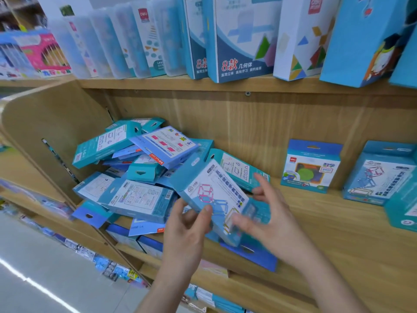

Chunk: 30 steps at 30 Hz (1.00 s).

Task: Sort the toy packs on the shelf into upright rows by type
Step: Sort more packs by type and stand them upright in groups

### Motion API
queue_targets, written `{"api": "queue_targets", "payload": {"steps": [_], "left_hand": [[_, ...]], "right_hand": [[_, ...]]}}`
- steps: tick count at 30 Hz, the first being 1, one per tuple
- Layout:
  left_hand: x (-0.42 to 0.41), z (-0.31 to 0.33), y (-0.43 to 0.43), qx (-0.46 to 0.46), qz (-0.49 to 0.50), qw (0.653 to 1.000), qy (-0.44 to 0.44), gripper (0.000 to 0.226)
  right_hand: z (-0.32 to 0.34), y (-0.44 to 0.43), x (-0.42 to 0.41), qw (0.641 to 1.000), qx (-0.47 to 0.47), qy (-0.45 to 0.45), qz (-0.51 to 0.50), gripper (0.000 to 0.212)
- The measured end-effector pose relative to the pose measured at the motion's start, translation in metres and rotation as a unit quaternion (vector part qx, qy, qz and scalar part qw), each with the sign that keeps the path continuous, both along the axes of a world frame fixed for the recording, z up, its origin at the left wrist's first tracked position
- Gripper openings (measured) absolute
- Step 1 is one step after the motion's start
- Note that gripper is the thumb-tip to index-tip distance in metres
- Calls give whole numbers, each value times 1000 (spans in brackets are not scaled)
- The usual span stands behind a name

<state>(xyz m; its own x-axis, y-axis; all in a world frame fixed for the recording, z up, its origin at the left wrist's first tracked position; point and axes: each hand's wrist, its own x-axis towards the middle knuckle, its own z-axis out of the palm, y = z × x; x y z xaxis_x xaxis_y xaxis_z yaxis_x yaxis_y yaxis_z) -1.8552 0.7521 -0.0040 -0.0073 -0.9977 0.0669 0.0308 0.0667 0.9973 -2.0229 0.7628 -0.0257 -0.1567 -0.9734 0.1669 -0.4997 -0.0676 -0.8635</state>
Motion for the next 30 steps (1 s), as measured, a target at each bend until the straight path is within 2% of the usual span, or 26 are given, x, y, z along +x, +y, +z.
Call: {"api": "queue_targets", "payload": {"steps": [2,9,14,18,23,26,28,30], "left_hand": [[14,6,-6,-8,22,1000,-10,15],[47,8,-11,16,60,998,5,11],[68,5,-14,43,85,994,54,30],[78,7,-14,42,75,994,73,16],[82,2,-17,41,52,996,55,17],[81,0,-20,41,32,998,47,19],[80,0,-22,34,23,998,55,19],[75,3,-24,27,20,998,61,20]], "right_hand": [[4,-14,-6,1000,-9,-12,-20,99],[3,-80,1,990,37,134,-29,87],[-7,-111,9,971,72,228,-25,77],[-16,-132,13,941,141,303,-46,76],[-17,-153,23,929,110,344,-87,64],[-16,-153,30,912,42,392,-114,44],[-5,-151,19,919,-13,363,-151,34],[14,-146,-2,955,-68,231,-174,26]]}}
